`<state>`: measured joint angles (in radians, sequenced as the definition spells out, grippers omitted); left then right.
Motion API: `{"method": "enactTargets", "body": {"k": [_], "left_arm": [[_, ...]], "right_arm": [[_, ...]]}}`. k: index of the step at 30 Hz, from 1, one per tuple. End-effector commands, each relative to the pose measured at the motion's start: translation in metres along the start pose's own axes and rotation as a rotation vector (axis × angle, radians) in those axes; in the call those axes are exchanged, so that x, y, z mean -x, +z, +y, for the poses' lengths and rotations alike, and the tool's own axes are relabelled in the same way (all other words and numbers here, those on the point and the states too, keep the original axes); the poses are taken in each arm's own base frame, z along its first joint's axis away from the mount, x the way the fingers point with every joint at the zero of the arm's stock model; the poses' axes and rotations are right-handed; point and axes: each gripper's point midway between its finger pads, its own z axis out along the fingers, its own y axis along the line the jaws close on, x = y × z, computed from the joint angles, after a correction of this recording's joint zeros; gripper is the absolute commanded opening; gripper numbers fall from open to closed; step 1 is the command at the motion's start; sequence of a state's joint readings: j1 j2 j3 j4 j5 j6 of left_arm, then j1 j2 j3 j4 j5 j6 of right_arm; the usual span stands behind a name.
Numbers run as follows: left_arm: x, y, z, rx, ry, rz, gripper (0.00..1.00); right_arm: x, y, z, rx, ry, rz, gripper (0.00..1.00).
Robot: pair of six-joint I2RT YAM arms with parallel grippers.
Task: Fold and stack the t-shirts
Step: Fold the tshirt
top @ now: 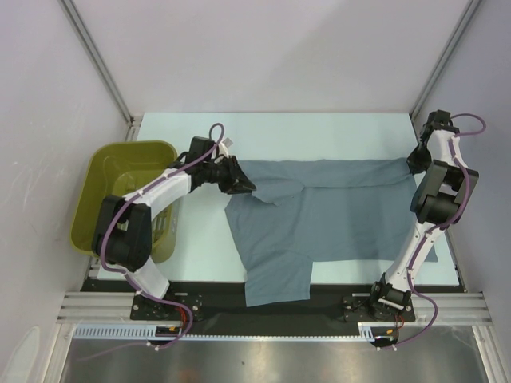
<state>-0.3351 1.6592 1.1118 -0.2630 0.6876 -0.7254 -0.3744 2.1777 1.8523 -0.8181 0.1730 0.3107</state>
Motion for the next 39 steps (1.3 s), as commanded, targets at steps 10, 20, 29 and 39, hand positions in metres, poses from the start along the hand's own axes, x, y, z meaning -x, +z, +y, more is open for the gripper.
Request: {"method": "enactTargets", "body": {"k": [10,20,29,39], "left_arm": [[0.047,-0.04,-0.032,0.099,0.458,-0.168,0.68],[0.105,0.006,-0.013,0.17,0.461,-0.142,0.7],[0.121,0.044,0.018,0.163,0.379,-0.106,0.25],[0.144,0.067,0.109,0.411,0.149,-0.11,0.14]], "right_arm": [[0.034,-0.051,-0.01,-0.035,0.014,-0.237,0.58],[0.057,-0.026,0.016,0.004,0.0,-0.219,0.62],[0.067,0.01,0.031,0.064,0.022,-0.226,0.38],[0.062,0.026,0.033,0.086,0.022,-0.222,0.31]]}}
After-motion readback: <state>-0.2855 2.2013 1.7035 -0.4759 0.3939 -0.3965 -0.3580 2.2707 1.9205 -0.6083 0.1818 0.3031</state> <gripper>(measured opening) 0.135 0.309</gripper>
